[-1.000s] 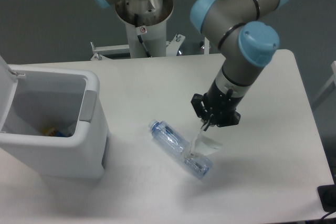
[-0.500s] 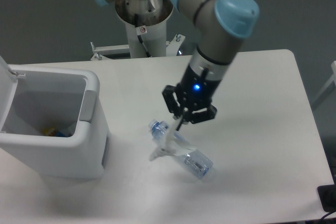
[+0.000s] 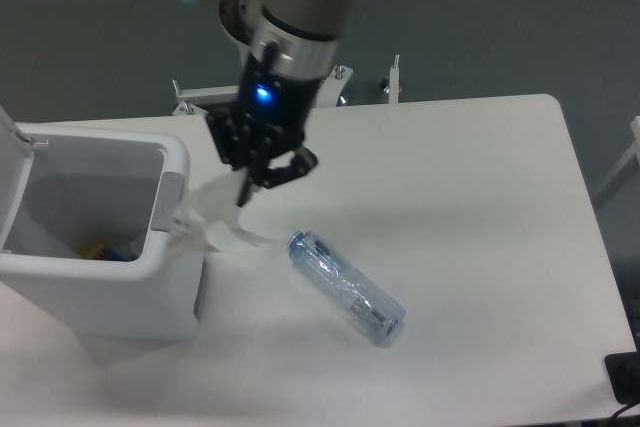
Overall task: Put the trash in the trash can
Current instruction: 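Lift the paper and carry it over the white bin, release, then move the open gripper back over the clear plastic bottle, then rotate the wrist and lower the gripper around the bottle's middle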
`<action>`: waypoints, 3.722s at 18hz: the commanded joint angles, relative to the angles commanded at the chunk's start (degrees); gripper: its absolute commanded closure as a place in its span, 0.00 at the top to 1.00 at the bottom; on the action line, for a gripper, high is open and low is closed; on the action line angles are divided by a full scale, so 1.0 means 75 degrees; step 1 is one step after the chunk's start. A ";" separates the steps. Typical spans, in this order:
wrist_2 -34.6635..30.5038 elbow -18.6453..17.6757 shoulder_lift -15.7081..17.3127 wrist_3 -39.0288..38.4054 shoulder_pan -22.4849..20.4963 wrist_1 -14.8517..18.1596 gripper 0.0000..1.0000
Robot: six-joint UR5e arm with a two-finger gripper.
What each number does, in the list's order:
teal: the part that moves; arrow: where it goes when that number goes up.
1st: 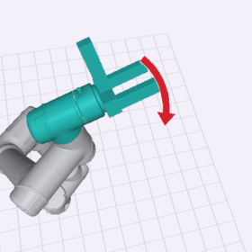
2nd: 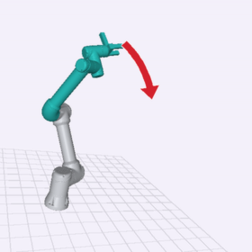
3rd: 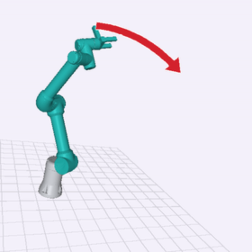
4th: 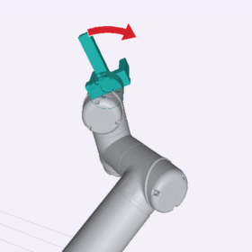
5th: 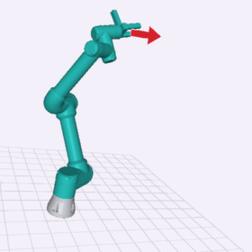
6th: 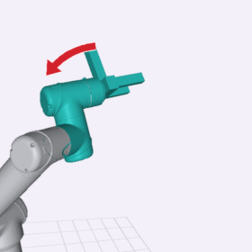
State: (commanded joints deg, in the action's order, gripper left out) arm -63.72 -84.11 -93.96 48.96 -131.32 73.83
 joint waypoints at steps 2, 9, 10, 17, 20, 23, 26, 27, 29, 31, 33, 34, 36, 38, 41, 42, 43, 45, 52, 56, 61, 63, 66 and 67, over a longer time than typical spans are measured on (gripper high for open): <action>-0.0012 -0.0023 0.0082 -0.0047 0.0188 0.0000 0.00; -0.0047 -0.0362 0.0176 -0.0047 0.0751 0.0000 0.17; -0.0047 -0.0444 0.0188 -0.0024 0.0797 -0.0011 0.25; 0.0408 -0.0457 0.0118 -0.0035 0.0693 -0.0175 0.74; 0.1018 -0.0410 0.0094 -0.0012 -0.0172 -0.0397 0.74; 0.1160 -0.0445 -0.0139 -0.0024 -0.0724 -0.0609 0.76; 0.1125 -0.0457 -0.0538 -0.0024 -0.1181 -0.0609 0.89; 0.1113 -0.0457 -0.0666 -0.0035 -0.1264 -0.0609 0.93; 0.1090 -0.0445 -0.0936 -0.0047 -0.1474 -0.0609 0.96; 0.1090 -0.0445 -0.1205 -0.0047 -0.1755 -0.0609 0.99; 0.1078 -0.0469 -0.1440 -0.0047 -0.1908 -0.0609 0.99; 0.1078 -0.0469 -0.1545 -0.0059 -0.1944 -0.0609 0.99; 0.1043 -0.0469 -0.1815 -0.0059 -0.2038 -0.0598 0.99; 0.0962 -0.0434 -0.2061 -0.0361 -0.2050 -0.0609 1.00; 0.0493 -0.0154 -0.2471 -0.1252 -0.2038 -0.0609 1.00; 0.0399 0.0022 -0.2646 -0.1440 -0.2038 -0.0598 1.00; 0.0352 0.0174 -0.2799 -0.1650 -0.2026 -0.0586 1.00; 0.0328 0.0398 -0.3057 -0.2248 -0.1991 -0.0562 0.99; -0.0407 0.0562 -0.3468 -0.3538 -0.1770 -0.0563 1.00; -0.1229 0.1041 -0.4018 -0.4498 -0.1476 -0.0539 1.00; -0.2178 0.1231 -0.4289 -0.5144 -0.1300 -0.0504 1.00; -0.2378 0.1230 -0.4277 -0.5331 -0.1288 -0.0516 1.00; -0.2823 0.1207 -0.4312 -0.5683 -0.1265 -0.0539 1.00; -0.2963 0.1184 -0.4382 -0.5730 -0.1207 -0.0562 1.00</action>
State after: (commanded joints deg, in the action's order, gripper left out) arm -85.95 -75.23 -126.82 5.98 -140.37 69.61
